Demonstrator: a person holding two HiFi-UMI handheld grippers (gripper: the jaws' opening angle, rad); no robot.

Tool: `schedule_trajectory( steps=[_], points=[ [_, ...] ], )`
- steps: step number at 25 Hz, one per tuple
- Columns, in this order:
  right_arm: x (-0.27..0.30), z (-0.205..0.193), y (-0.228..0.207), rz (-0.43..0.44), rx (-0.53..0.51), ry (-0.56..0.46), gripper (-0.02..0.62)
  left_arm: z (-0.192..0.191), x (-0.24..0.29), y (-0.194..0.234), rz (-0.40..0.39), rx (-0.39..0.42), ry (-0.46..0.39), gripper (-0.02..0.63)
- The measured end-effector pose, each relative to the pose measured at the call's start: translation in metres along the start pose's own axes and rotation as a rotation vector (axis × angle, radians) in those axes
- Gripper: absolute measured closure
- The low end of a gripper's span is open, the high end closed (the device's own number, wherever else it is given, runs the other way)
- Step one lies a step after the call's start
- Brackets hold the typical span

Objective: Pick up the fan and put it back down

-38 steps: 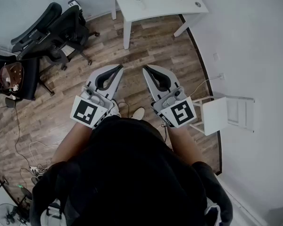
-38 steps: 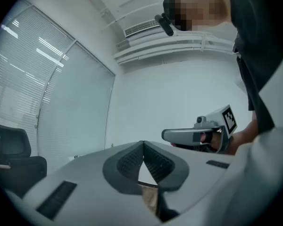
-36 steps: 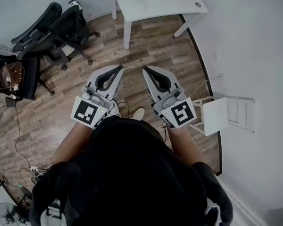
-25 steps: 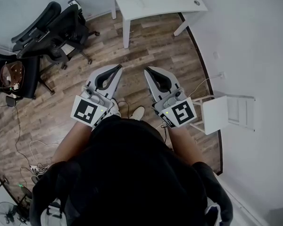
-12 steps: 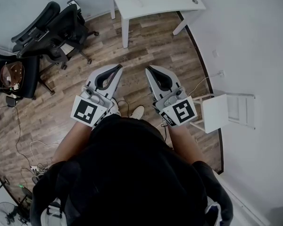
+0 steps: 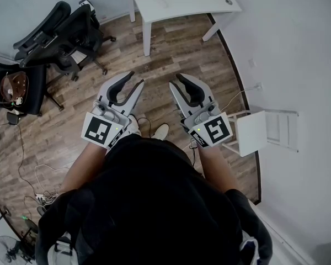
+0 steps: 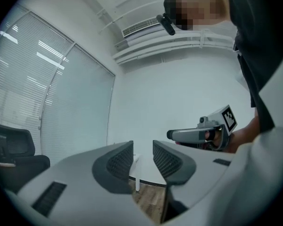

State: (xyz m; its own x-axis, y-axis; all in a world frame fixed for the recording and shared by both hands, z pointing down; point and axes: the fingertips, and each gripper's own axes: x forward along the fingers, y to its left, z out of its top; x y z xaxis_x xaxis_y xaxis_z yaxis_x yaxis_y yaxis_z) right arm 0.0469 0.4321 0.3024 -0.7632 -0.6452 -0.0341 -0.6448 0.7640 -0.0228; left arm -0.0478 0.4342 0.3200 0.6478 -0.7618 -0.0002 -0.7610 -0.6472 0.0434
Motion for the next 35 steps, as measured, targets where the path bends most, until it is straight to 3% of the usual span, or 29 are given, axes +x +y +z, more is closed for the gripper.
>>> schedule_trajectory(
  steps=[15, 35],
  points=[
    [0.033, -0.006, 0.008, 0.035, 0.020, 0.017, 0.359, 0.001, -0.010, 0.025, -0.006, 0.051, 0.009, 0.318],
    [0.106, -0.014, 0.029, -0.035, -0.002, 0.042, 0.331, -0.013, -0.033, 0.108, -0.047, 0.006, 0.016, 0.318]
  ],
)
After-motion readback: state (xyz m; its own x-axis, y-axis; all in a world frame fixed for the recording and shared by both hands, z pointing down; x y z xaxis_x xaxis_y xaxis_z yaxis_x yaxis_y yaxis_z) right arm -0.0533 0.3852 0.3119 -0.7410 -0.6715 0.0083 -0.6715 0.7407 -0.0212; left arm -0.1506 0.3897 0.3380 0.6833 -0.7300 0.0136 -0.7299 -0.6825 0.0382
